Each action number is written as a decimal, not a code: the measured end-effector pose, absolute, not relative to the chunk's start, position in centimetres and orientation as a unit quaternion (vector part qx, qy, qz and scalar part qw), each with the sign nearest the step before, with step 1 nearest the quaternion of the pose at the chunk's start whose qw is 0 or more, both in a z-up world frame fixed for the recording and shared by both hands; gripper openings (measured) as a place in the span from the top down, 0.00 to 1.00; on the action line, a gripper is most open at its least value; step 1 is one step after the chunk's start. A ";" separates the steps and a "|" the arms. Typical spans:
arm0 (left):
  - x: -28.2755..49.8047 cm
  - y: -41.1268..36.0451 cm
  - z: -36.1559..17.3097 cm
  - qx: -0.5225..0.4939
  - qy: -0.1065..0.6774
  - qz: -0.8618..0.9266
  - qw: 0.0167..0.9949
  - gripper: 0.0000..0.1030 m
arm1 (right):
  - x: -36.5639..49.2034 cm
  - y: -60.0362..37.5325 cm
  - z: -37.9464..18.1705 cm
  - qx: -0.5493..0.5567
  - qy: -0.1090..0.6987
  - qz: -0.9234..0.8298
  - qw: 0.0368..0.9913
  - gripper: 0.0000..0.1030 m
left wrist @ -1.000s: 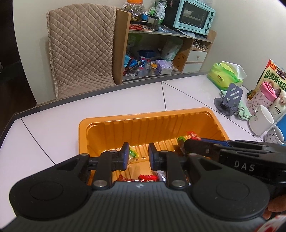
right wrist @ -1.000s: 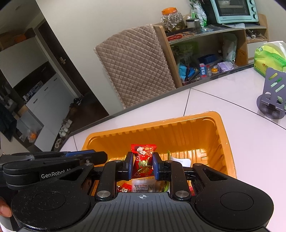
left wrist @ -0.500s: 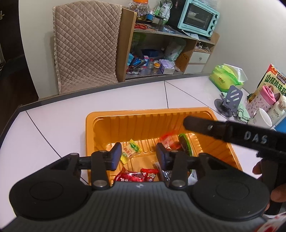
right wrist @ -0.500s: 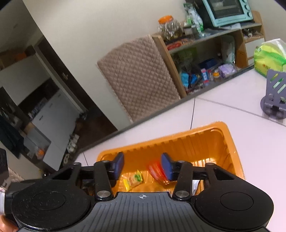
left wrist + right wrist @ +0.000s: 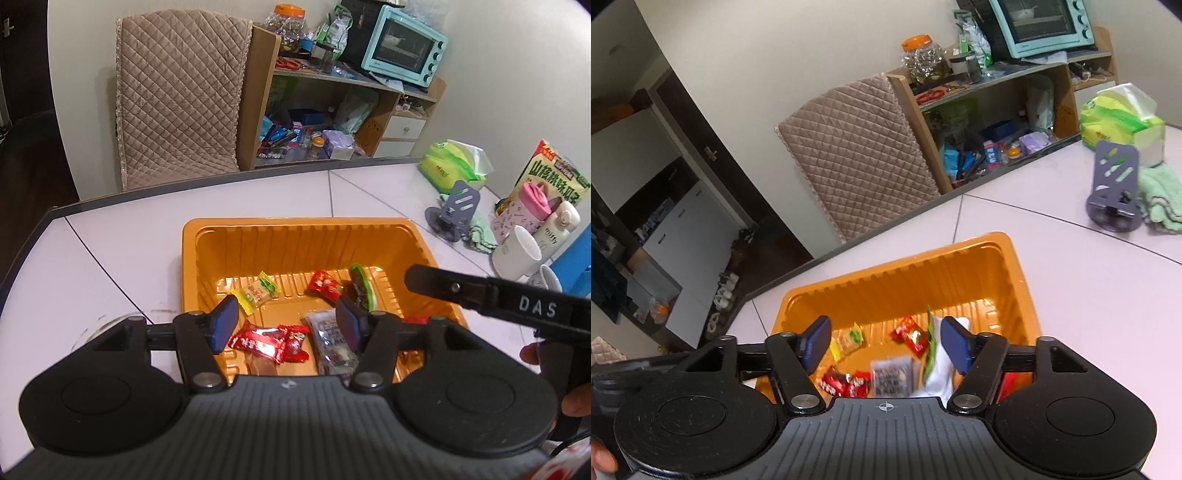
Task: Organize snacks
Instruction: 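Move both open grippers back toward the red pack and green candy on the table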
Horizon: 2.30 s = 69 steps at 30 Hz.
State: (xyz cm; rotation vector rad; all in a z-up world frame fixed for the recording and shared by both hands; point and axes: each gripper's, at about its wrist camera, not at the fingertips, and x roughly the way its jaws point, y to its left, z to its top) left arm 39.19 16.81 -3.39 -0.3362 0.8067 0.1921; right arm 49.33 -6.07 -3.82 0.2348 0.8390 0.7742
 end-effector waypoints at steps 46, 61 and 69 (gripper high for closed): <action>21.0 5.1 -3.3 -0.195 0.435 0.070 0.876 0.42 | 30.2 -17.6 -4.5 0.057 0.443 0.326 0.833 0.25; 19.2 3.3 -5.9 -0.189 0.469 0.057 0.861 0.41 | 27.7 -18.6 -7.2 0.030 0.477 0.321 0.818 0.25; 19.1 3.0 -6.4 -0.182 0.473 0.056 0.860 0.41 | 27.2 -18.4 -7.8 0.013 0.485 0.323 0.813 0.25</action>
